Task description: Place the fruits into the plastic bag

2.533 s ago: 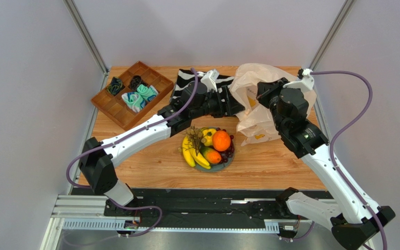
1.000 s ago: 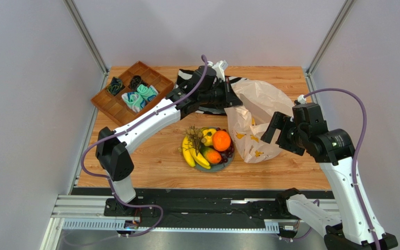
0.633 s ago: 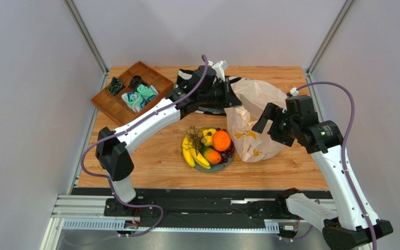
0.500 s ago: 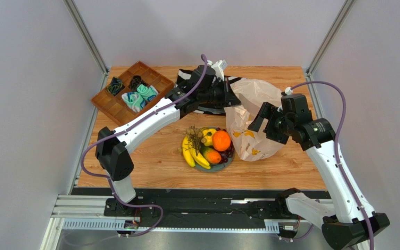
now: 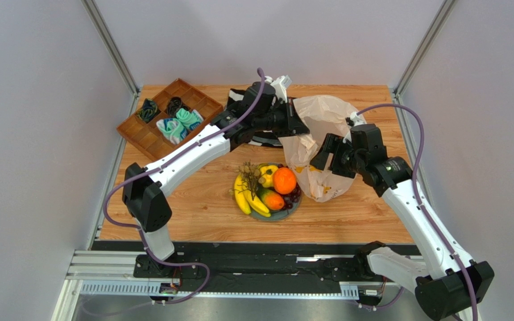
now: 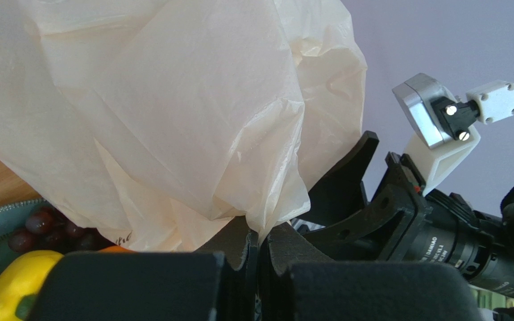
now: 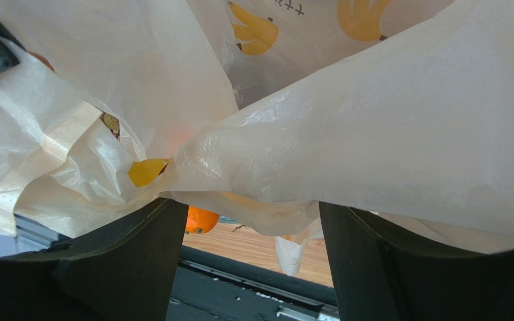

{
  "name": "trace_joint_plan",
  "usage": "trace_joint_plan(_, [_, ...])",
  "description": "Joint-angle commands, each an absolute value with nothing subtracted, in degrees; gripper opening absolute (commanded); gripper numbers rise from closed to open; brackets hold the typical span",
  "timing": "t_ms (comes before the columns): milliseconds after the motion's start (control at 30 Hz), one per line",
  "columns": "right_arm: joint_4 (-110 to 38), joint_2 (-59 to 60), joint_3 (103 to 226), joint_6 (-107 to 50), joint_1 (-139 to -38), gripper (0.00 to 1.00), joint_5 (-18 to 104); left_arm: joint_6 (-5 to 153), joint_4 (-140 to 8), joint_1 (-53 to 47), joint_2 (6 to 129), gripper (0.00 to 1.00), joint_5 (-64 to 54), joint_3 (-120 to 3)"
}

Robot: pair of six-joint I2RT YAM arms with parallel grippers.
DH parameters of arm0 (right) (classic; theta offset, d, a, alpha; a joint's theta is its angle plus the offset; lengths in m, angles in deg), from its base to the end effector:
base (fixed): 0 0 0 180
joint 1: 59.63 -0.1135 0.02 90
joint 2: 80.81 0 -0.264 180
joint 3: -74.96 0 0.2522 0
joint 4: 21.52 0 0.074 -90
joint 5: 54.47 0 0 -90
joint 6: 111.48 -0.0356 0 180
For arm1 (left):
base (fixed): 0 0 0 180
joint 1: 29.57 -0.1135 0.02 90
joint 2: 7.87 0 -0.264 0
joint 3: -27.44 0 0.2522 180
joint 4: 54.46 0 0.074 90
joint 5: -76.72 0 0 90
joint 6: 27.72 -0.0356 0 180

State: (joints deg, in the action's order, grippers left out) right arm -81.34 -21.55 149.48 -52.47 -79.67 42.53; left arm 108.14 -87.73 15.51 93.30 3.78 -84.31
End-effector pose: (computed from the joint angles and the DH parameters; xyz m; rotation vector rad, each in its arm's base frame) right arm 0.1923 0.0748 0.3301 0.1689 2.4104 0.5690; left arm 0.2883 -0.3039 0.3771 0.2037 2.1906 -1.2693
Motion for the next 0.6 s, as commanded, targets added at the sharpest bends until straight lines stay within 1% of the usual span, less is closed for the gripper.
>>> trace_joint_plan(0, [-72.8, -22.5, 148.2, -44.1, -82.6, 0.73, 37.7, 107.5, -87.5, 15.1, 92.2, 0.00, 6.1, -87.1])
trace_joint_plan(200, [-68.2, -21.8, 147.6, -38.1, -86.3, 0.68, 30.4, 106.9, -87.9, 14.8, 92.0, 0.00, 7.0, -87.2])
trace_joint_plan(400, [-64.0, -18.9, 146.6, -34.6, -87.1, 0.61, 29.6, 106.4, -88.3, 14.3, 91.6, 0.00, 8.1, -86.8])
trace_joint_plan(500, [-62.1, -17.7, 146.5, -32.3, -87.5, 0.54, 30.2, 106.3, -88.6, 13.7, 91.5, 0.00, 8.9, -86.3])
trace_joint_plan(533, [-61.3, -17.4, 146.5, -31.8, -87.5, 0.39, 30.6, 106.2, -88.6, 13.6, 91.5, 0.00, 9.0, -86.2])
trace_joint_plan(567, [-61.2, -17.1, 146.6, -31.2, -87.6, 0.28, 30.9, 106.1, -88.5, 13.4, 91.1, 0.00, 9.1, -85.7])
